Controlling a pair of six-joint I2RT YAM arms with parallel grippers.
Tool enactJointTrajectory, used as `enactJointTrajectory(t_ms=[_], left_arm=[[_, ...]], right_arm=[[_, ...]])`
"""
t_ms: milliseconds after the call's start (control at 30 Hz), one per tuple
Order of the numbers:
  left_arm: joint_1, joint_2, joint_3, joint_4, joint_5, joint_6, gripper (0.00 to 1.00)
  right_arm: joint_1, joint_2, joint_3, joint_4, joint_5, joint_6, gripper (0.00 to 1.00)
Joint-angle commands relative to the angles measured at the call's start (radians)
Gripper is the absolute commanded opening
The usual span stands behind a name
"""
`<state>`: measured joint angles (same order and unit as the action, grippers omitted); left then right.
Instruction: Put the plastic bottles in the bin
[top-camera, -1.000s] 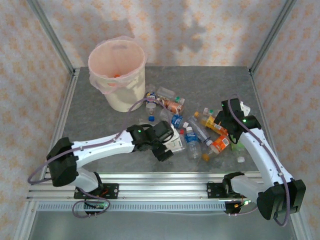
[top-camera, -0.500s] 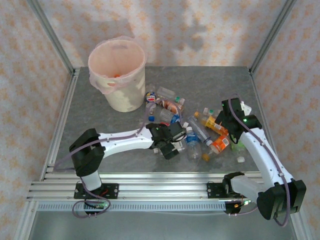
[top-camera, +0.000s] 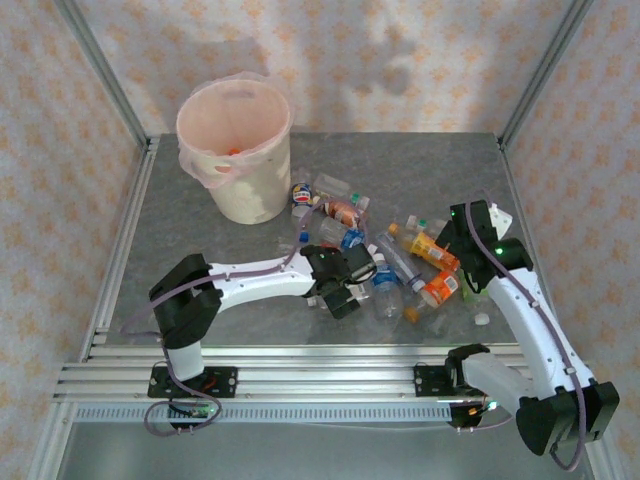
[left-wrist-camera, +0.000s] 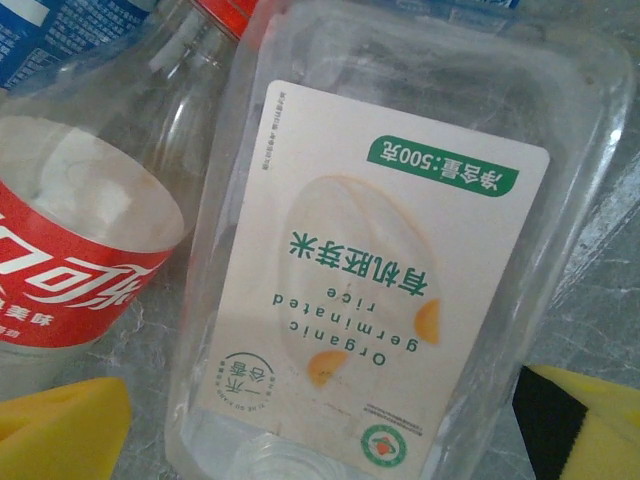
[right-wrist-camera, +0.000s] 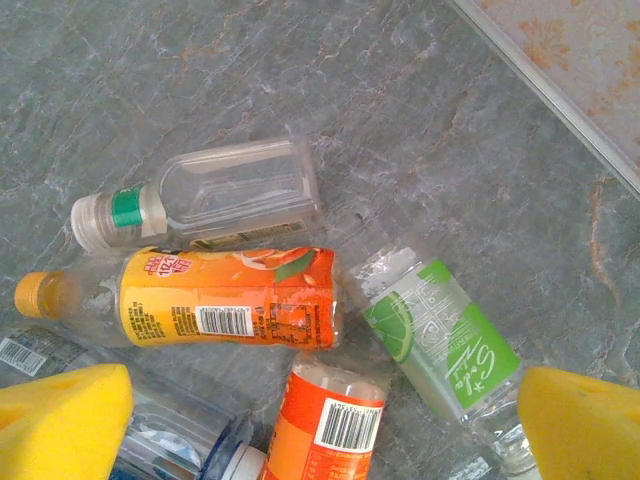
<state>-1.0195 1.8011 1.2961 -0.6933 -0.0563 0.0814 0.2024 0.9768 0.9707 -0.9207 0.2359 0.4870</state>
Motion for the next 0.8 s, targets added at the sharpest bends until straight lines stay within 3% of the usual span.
enactJointTrajectory(t_ms=[0, 767], left_arm=[[-0.002, 0.018, 0.035, -0.043, 0.004, 0.028, 1.0], [0.04, 0.084, 0.022, -0.049, 0.058, 0.044, 1.0]], right_arm=[[0.006, -0.018, 0.013, -0.03, 0.045, 0.013, 0.99], [0.006, -0.033, 0.0, -0.027, 0.055, 0.024, 0.99]])
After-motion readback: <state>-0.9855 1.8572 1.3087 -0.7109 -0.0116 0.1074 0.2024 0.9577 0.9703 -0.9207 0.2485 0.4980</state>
